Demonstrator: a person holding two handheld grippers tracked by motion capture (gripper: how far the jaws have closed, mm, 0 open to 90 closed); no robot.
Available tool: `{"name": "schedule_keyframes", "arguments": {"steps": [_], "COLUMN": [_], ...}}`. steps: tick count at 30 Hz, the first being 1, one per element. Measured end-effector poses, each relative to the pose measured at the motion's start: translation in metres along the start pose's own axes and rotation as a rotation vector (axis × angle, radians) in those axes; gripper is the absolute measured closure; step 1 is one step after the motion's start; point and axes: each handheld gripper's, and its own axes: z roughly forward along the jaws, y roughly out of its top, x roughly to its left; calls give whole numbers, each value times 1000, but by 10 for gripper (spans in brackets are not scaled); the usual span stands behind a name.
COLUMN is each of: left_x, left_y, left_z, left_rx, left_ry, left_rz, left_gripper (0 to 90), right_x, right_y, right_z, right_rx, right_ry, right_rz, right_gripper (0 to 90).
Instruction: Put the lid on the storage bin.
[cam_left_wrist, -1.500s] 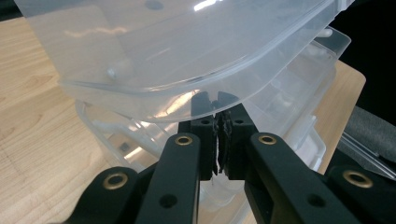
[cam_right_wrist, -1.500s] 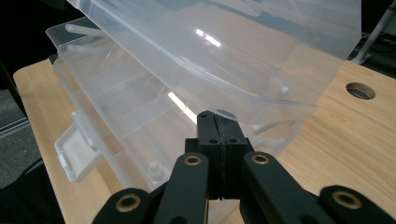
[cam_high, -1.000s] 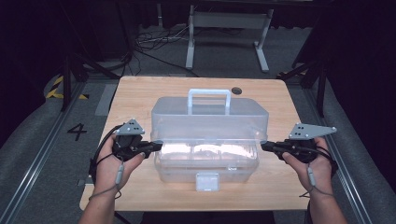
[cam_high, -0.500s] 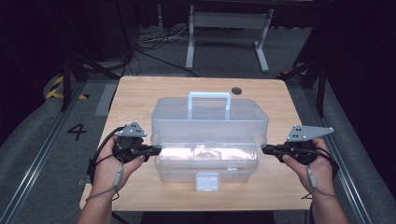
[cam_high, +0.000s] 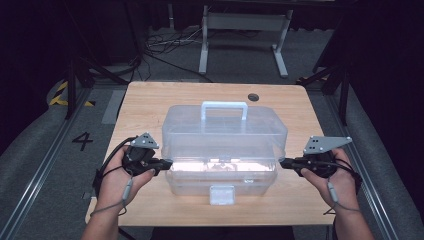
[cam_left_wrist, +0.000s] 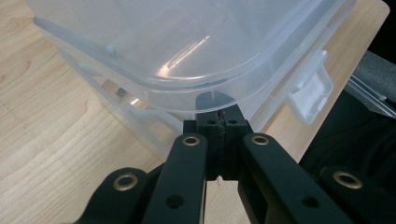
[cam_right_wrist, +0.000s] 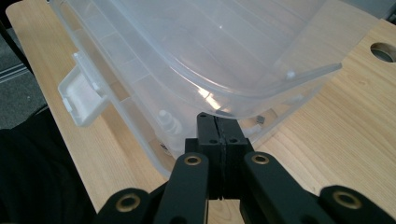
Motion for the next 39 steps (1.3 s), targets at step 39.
{"name": "schedule_keyframes", "arguments": {"steps": [39], "left_x": [5], "left_y": [-5], "left_z": [7], "left_rx": [116], "left_ry": [10], "left_rz": [5], "left_gripper": [896], "right_x": [2], "right_y": [-2], "right_z": [9], "right_rx": [124], "right_ry": [48], "right_rz": [-32], "right_gripper": [900]}}
